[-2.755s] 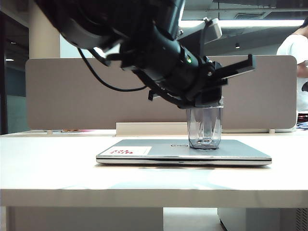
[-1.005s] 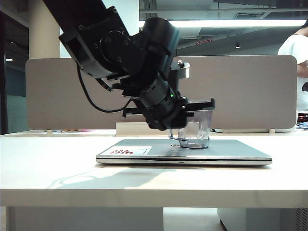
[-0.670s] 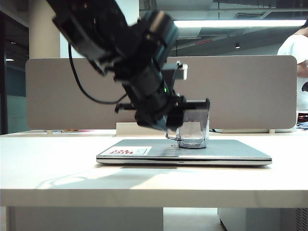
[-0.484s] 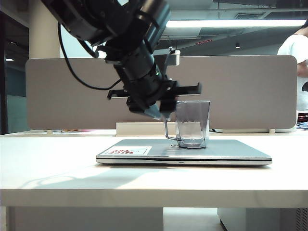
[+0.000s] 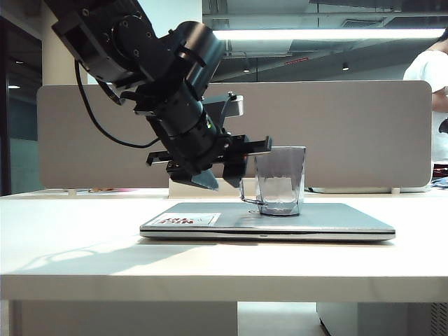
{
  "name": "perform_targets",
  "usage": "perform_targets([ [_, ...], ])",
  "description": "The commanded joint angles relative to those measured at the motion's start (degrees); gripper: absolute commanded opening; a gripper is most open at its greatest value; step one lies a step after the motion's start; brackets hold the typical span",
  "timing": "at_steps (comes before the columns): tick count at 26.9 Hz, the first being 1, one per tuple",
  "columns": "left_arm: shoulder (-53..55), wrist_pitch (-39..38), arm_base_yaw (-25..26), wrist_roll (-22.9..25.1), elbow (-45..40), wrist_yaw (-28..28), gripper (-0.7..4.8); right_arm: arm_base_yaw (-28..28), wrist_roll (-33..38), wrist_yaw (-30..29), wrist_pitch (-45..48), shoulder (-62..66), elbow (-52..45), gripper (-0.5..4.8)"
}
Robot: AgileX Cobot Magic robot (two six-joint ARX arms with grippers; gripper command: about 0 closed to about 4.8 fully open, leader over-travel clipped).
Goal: Pick up the water cup and place it on the left side of the laptop.
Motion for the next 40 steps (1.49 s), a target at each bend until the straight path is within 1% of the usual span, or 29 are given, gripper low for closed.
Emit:
perform_targets([
  [1,0.3,3.1,0.0,0.0,0.2,0.2,1.87,0.0,0.1,0.0,0.5,-0.1,-0.3,-0.06],
  [5,1.5,5.7,0.0,-1.6,0.2,0.2,1.88,0.0,0.1,0.0,0.5,-0.1,-0.3,-0.05],
  [13,4.3,13.6,0.0,-1.6,0.1,-0.5,1.88,0.0,0.1,0.0,0.5,-0.1,-0.3,-0.06],
  [25,8.0,22.1,0.1,-1.2,0.2,-1.1,1.77,0.0,0.1,-0.1,0.1,-0.1,-0.3,-0.06],
  [27,8.0,22.9,0.1,-1.2,0.2,-1.9,1.60,0.0,0.1,0.0,0.0,-0.1,-0.3,-0.06],
  [29,8.0,23.3,0.1,-1.1,0.2,-2.0,1.18,0.0,0.1,-0.1,-0.1,-0.1,-0.3,-0.06],
  [31,8.0,23.3,0.1,-1.1,0.2,-2.0,1.10,0.0,0.1,0.0,-0.7,-0.1,-0.3,-0.06],
  [32,8.0,23.3,0.1,-1.1,0.2,-2.0,0.97,0.0,0.1,0.0,-1.1,-0.1,-0.3,-0.05],
  [33,8.0,23.3,0.1,-1.1,0.2,-2.0,0.75,0.0,0.1,0.0,-1.1,-0.1,-0.3,-0.06],
  [34,8.0,23.3,0.1,-1.0,0.2,-2.0,0.42,0.0,0.1,0.0,-1.1,-0.1,-0.3,-0.06],
  [37,8.0,23.4,0.1,-0.3,0.2,-2.0,0.15,0.0,0.1,0.0,-1.1,-0.1,-0.3,-0.06],
  [39,8.0,23.5,0.1,1.6,0.2,-2.0,0.15,0.0,0.1,0.0,-1.1,-0.1,-0.3,-0.06],
  [40,8.0,23.6,0.1,2.3,0.2,-2.0,0.06,0.0,0.1,0.0,-1.1,-0.1,-0.3,-0.06],
])
